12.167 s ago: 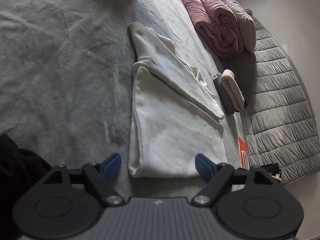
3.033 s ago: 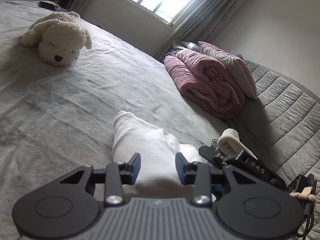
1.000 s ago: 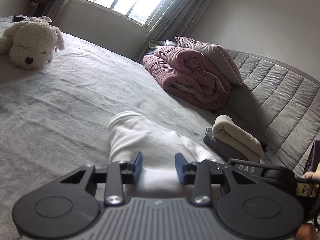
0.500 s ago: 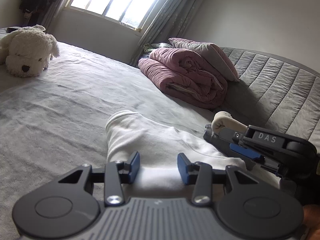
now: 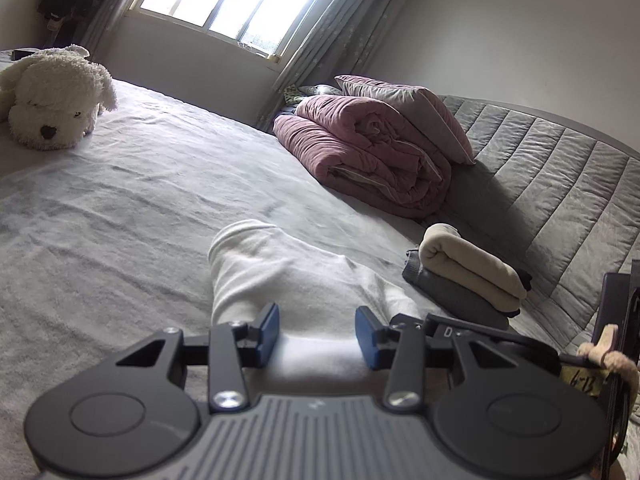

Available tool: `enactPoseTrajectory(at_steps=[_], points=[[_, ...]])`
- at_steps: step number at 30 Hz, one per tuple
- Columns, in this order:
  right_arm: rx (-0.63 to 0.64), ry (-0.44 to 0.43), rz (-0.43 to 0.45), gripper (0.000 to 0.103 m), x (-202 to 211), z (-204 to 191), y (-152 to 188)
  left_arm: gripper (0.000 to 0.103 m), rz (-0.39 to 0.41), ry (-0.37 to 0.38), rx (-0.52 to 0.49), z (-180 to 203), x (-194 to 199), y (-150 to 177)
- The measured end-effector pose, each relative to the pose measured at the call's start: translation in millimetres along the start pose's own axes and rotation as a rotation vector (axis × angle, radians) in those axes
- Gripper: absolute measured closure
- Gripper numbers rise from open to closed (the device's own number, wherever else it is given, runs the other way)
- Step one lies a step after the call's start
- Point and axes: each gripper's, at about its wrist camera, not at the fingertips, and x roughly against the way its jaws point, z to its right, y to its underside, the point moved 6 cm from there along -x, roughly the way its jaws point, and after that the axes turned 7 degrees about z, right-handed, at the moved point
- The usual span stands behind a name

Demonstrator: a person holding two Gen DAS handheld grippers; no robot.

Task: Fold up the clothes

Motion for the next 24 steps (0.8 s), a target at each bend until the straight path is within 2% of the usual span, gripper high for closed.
enactPoseTrajectory(at_steps=[14, 24], points=[[-0.027, 0.008, -0.002, 0.048, 3.3, 2.7, -0.2, 0.058, 0.001, 0.001, -0.006, -0.4, 0.0, 0.1], [-0.1, -0.031, -0.038, 0.045, 6.6, 11.0, -4.1, 0.058, -0.004, 0.008, -0.03, 1.7, 2.8, 0.8]])
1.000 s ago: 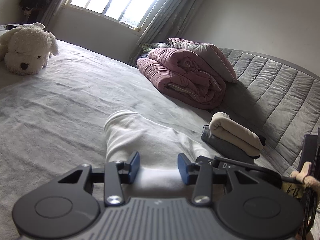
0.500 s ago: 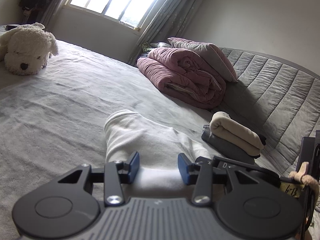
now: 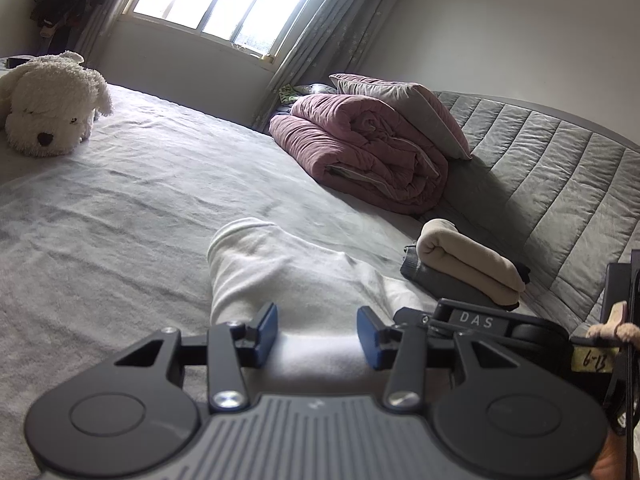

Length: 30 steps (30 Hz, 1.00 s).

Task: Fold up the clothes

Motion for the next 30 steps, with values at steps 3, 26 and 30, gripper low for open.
enactPoseTrajectory(at_steps=[3, 26, 30], points=[[-0.016, -0.016, -0.009, 0.045, 0.5, 2.1, -1.1, 0.058, -0.006, -0.001, -0.021, 1.5, 2.9, 0.1], [-0.059, -0.175, 0.053, 0.072, 17.5, -1.7, -19.3, 0.059, -0.08, -0.042, 0.028, -2.3, -37.1, -43.3], [-0.089, -0.163, 0.025, 0.074, 11.3, 6.0, -14.6, 0.059, -0.118, -0.072, -0.001, -5.0, -70.2, -41.1]])
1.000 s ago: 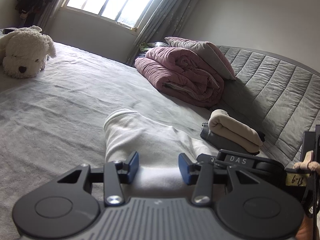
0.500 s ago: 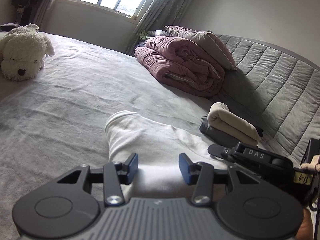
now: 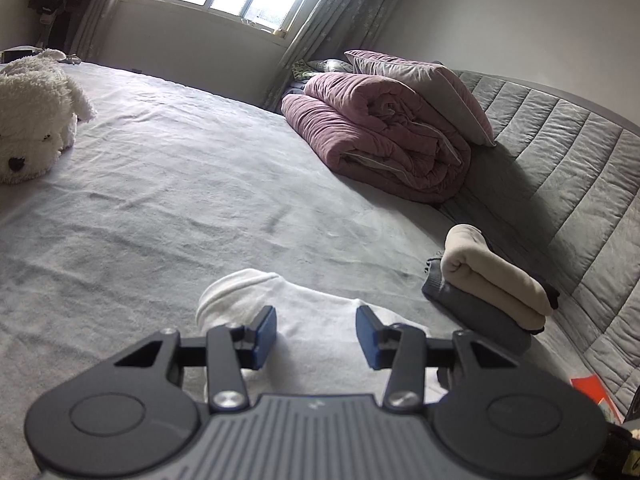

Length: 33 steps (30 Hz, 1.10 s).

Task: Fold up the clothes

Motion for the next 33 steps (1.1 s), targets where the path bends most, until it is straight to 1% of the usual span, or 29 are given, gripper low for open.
enactPoseTrajectory(at_steps=[3, 4, 5, 7, 9, 11, 12, 15, 16, 17, 21, 28, 30, 33], points=[[-0.008, 0.004, -0.011, 0.075, -0.5, 1.3, 2.1, 0.061, -0.051, -0.046, -0.016, -10.6, -22.5, -5.5], [-0.005, 0.006, -0.011, 0.074, -0.1, 0.6, 2.5, 0.062, -0.078, -0.045, -0.005, -13.4, -27.6, -8.1], [0.002, 0.01, -0.011, 0.074, 0.2, -0.2, 2.9, 0.062, -0.085, -0.051, -0.001, -15.1, -27.7, -11.1], [0.011, 0.016, -0.01, 0.073, 0.7, -1.0, 3.4, 0.061, -0.078, -0.076, -0.006, -17.8, -24.4, -17.4], [-0.004, 0.012, -0.011, 0.072, 1.0, 0.6, 2.8, 0.058, -0.078, -0.1, -0.007, -20.7, -19.8, -21.5], [-0.02, 0.009, -0.01, 0.068, 2.0, 1.8, 2.3, 0.058, -0.098, -0.097, 0.013, -23.4, -14.0, -18.9], [-0.028, 0.008, -0.01, 0.068, 2.4, 2.2, 1.9, 0.057, -0.107, -0.094, 0.023, -24.6, -11.6, -17.0], [-0.031, 0.008, -0.004, 0.065, 3.5, 1.4, 1.3, 0.05, -0.139, -0.111, 0.049, -28.8, -2.5, -9.2], [-0.033, 0.011, -0.002, 0.062, 3.7, 1.7, 1.1, 0.048, -0.147, -0.114, 0.062, -30.4, 0.3, -6.7], [-0.039, 0.014, -0.001, 0.059, 3.7, 2.5, 0.9, 0.046, -0.15, -0.111, 0.083, -32.1, 3.2, -4.3], [-0.071, 0.017, 0.0, 0.055, 3.5, 6.3, 0.1, 0.044, -0.151, -0.091, 0.162, -37.0, 12.4, 7.0], [-0.081, 0.028, 0.0, 0.051, 2.7, 6.5, 0.0, 0.042, -0.12, -0.059, 0.233, -41.6, 21.1, 23.7], [-0.079, 0.034, -0.001, 0.049, 2.3, 6.4, 0.7, 0.042, -0.106, -0.047, 0.252, -42.6, 22.4, 26.9], [-0.078, 0.039, -0.012, 0.043, 0.1, 6.4, 2.5, 0.041, -0.1, -0.036, 0.253, -40.3, 21.8, 28.7]])
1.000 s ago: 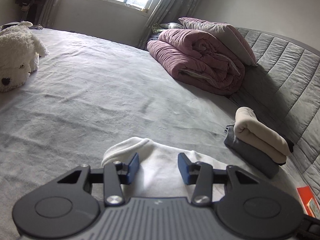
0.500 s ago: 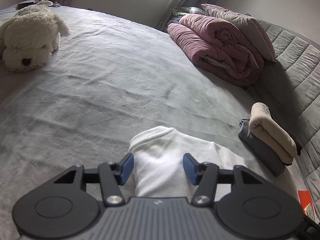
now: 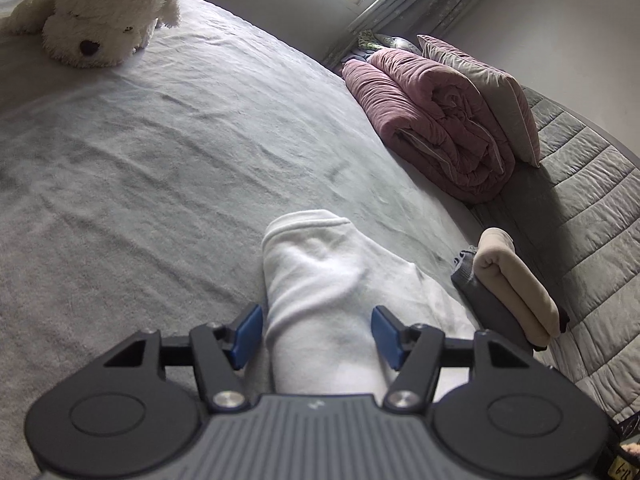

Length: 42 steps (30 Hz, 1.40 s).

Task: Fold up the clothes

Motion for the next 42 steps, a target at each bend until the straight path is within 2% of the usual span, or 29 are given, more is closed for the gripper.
enactPoseTrajectory(at_steps=[6, 9, 12, 21, 29, 36, 42], points=[[-0.05, -0.001, -0.025, 0.037, -3.2, 4.9, 3.8, 0.037, 0.022, 0.026, -0.017, 4.4, -2.0, 4.8], [-0.1, 0.001, -0.038, 0.035, -3.9, 10.0, 5.5, 0.037, 0.061, 0.035, -0.071, 7.1, 0.4, 11.5], [-0.154, 0.002, -0.037, 0.034, -2.7, 12.2, 7.4, 0.037, 0.064, 0.015, -0.114, 11.9, 0.8, 12.7], [-0.083, 0.1, 0.025, 0.029, -1.2, -4.2, 19.0, 0.037, 0.034, 0.044, -0.092, 5.3, 2.8, 9.5], [-0.128, 0.222, 0.047, 0.025, 23.5, -13.1, 19.5, 0.037, 0.009, 0.087, -0.04, -1.0, 3.2, 6.4], [-0.232, 0.227, -0.002, 0.024, 51.3, -9.5, 27.7, 0.037, -0.011, 0.098, -0.027, -1.5, 3.6, 5.7], [-0.39, 0.153, -0.039, 0.023, 49.6, -9.2, 36.9, 0.038, -0.019, 0.104, -0.011, -2.6, 4.0, 5.3]])
